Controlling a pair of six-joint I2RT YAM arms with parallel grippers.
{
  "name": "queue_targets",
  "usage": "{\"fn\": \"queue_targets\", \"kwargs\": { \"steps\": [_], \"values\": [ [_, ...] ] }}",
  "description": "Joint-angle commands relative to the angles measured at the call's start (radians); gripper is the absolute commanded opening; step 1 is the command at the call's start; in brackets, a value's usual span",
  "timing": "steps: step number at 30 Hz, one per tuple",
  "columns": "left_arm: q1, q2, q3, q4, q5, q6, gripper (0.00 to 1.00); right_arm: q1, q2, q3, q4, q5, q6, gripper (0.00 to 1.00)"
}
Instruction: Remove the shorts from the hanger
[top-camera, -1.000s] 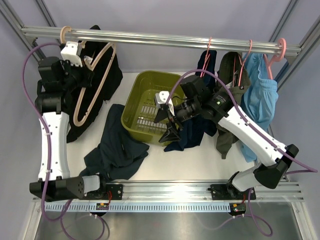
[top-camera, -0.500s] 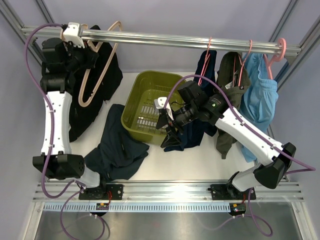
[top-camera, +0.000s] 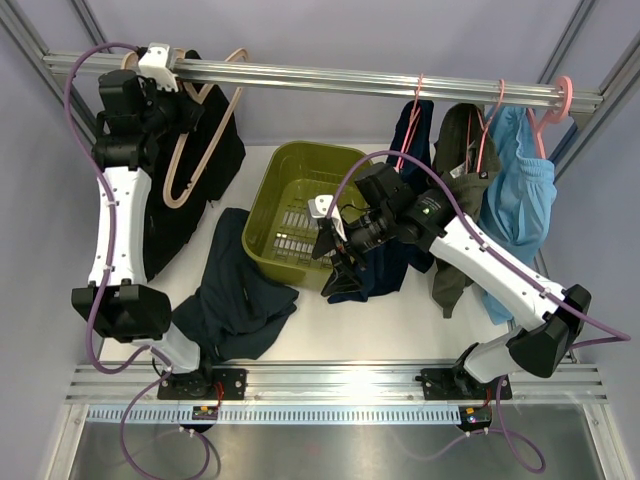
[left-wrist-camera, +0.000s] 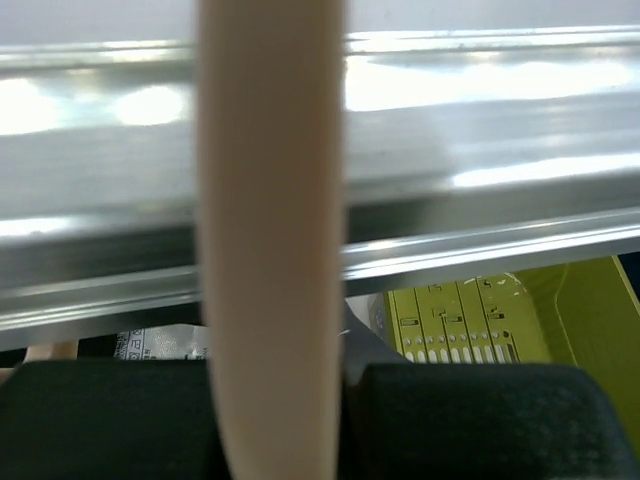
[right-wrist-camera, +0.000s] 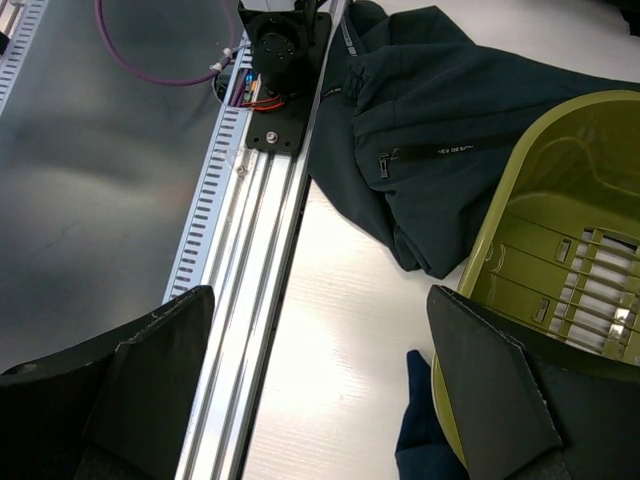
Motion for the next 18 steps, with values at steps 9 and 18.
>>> {"fn": "queue_targets", "kwargs": {
  "steps": [9, 18],
  "values": [
    [-0.017, -0.198, -0.180, 0.111, -0.046, -0.032, 0.60, -0.008, -0.007, 0.009, -0.044, -0.020, -0.119, 0.98],
    [-0.019, -0.433, -0.283, 0.102, -0.126, -0.083, 0.86, 0.020, 0.021, 0.048, -0.303, -0.089, -0.655, 0.99]
  ]
}}
